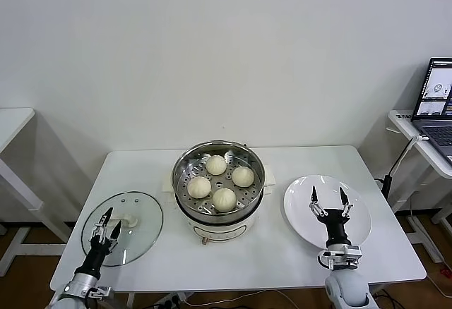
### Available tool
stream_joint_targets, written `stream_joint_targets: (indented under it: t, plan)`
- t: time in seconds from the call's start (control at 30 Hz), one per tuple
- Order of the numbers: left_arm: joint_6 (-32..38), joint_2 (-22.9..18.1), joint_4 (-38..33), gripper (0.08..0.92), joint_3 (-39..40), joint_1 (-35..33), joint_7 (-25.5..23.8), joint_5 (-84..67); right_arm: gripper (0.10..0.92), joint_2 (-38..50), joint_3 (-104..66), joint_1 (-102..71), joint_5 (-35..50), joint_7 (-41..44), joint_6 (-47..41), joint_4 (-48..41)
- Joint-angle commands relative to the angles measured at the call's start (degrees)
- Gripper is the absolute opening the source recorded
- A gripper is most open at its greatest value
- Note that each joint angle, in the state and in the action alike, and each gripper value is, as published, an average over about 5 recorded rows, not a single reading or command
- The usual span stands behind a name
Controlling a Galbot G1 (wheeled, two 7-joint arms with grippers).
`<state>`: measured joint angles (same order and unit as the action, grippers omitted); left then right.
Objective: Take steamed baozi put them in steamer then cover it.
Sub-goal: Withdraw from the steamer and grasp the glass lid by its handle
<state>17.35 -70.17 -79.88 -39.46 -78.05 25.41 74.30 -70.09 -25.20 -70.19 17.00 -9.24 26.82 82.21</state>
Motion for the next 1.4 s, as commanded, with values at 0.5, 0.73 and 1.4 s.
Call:
stream_joint_targets:
  t: [0.5,0.73,1.4]
  plan:
    - [-4.1,-0.4,3.5,0.823,1.6,4.5,0.8,1.8,0.823,-1.6,-0.9,-0.9,-2.6,-0.1,0.0,0.1]
    - [-5.0,-0.4,4.3,0.823,2.2,5.2,0.7,1.8,0.823,-1.8,-1.0,-0.9,-3.1,-0.2,0.0,0.2]
    - [-5.0,-0.4,5.7,0.41,2.5,5.6,-1.0,1.6,0.823,-2.3,-1.4,-0.3,-4.2,-0.5,-0.1,0.4]
